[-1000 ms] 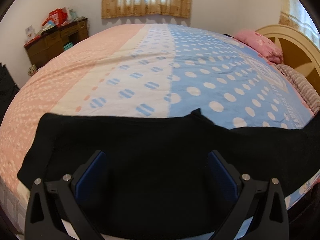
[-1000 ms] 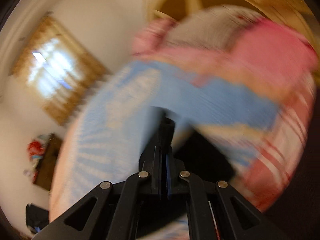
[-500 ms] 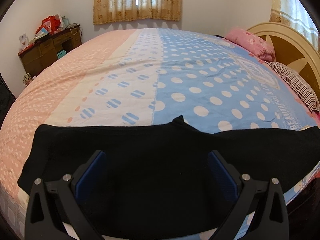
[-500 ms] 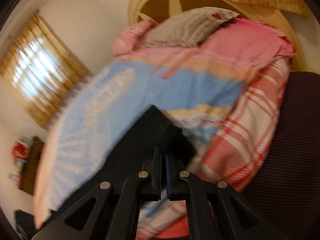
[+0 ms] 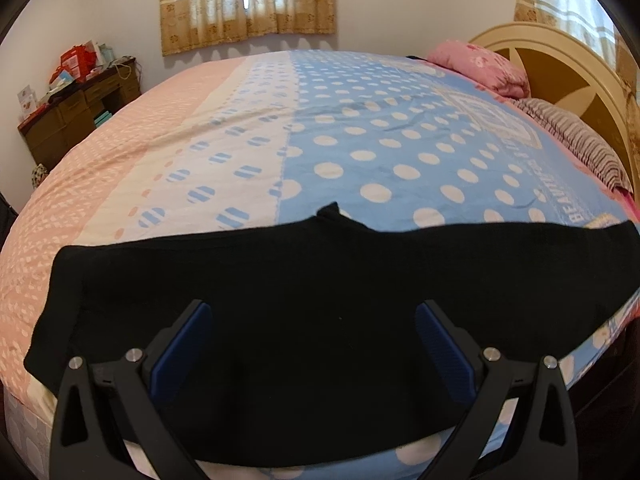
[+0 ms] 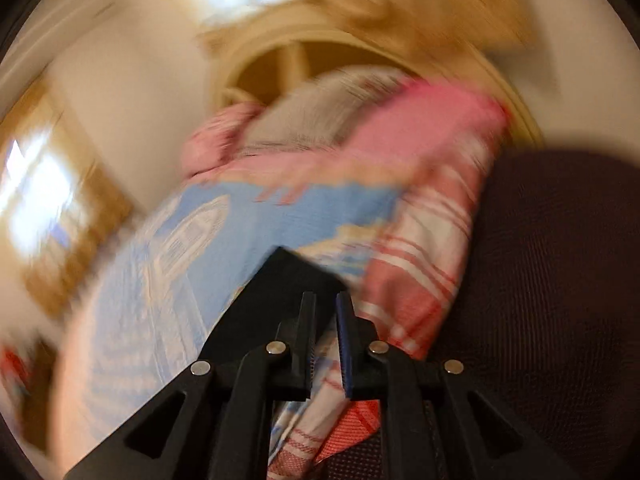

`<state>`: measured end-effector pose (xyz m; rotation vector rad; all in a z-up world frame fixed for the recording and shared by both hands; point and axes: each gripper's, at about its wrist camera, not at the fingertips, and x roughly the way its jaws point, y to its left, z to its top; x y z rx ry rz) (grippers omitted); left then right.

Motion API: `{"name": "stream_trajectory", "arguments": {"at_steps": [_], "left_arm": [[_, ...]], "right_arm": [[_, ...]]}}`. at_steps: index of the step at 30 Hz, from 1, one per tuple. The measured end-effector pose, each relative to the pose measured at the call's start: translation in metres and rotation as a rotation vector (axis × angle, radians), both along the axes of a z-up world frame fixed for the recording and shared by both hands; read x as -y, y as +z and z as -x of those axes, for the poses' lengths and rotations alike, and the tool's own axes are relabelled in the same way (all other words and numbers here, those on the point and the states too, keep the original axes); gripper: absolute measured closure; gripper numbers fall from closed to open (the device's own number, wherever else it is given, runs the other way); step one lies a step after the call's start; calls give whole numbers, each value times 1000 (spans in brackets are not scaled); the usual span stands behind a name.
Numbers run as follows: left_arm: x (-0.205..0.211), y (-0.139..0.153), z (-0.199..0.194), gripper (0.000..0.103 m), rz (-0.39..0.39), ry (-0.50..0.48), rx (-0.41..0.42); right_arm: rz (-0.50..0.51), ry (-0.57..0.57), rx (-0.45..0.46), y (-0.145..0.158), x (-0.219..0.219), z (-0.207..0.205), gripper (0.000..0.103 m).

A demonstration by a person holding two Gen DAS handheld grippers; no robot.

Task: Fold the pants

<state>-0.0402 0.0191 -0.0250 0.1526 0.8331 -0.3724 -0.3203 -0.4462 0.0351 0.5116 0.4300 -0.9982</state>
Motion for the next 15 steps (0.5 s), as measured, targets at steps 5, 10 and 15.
{"name": "stream_trajectory", "arguments": {"at_steps": [5, 10, 15], "left_arm": [[14, -5, 6, 0, -31, -34, 8], [26, -21, 15, 0, -82, -55, -9], [26, -31, 24, 0, -121, -59, 2]], "right_arm": [[166, 340, -20, 15, -51, -55, 92], [-121, 947, -40, -38, -138, -139, 92], [-292, 1123, -244, -110, -200, -185, 92]]}}
